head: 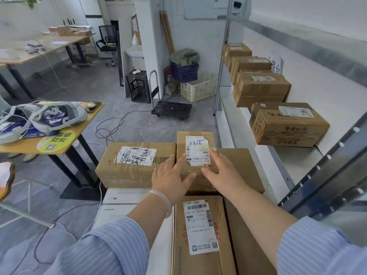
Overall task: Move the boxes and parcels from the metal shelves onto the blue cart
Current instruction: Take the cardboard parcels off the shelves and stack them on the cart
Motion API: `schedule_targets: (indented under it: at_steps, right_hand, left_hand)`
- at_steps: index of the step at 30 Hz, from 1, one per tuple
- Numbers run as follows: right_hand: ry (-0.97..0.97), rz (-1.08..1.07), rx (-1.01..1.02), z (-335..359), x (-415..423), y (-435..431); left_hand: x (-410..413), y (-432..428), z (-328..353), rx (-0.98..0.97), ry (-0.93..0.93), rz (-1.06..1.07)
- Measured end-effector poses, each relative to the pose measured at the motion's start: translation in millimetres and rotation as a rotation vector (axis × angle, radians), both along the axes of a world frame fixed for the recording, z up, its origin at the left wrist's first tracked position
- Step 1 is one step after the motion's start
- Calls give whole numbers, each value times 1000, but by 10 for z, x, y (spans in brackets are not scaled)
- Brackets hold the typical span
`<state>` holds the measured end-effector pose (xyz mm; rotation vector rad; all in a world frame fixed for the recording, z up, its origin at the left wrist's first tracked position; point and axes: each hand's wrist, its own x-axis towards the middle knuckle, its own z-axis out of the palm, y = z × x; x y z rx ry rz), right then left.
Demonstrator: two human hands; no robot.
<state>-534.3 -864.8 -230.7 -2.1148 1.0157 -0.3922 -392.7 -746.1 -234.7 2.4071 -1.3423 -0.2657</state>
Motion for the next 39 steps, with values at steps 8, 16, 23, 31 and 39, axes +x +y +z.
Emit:
schedule_targets:
  at_steps: [8, 16, 23, 31, 39]
  right_hand:
    - [70, -172, -217, 199, -626, 309]
    - [349, -529, -319, -4, -1755, 1031]
    - [470, -835, -272, 46, -3014, 1937]
    - [613, -1124, -238, 129, -4330, 3157]
    - [564, -1399, -95, 206, -5677, 4497]
  left_hand:
    - [-285, -91, 326, -91, -155, -202]
    - [-1276, -131, 194, -137, -211, -611]
    - [-2627, 168, 262, -164, -166, -974]
    - [-4242, 909, 278, -197, -163, -1278]
    - [-5742, 1894, 177, -86, -106, -1533]
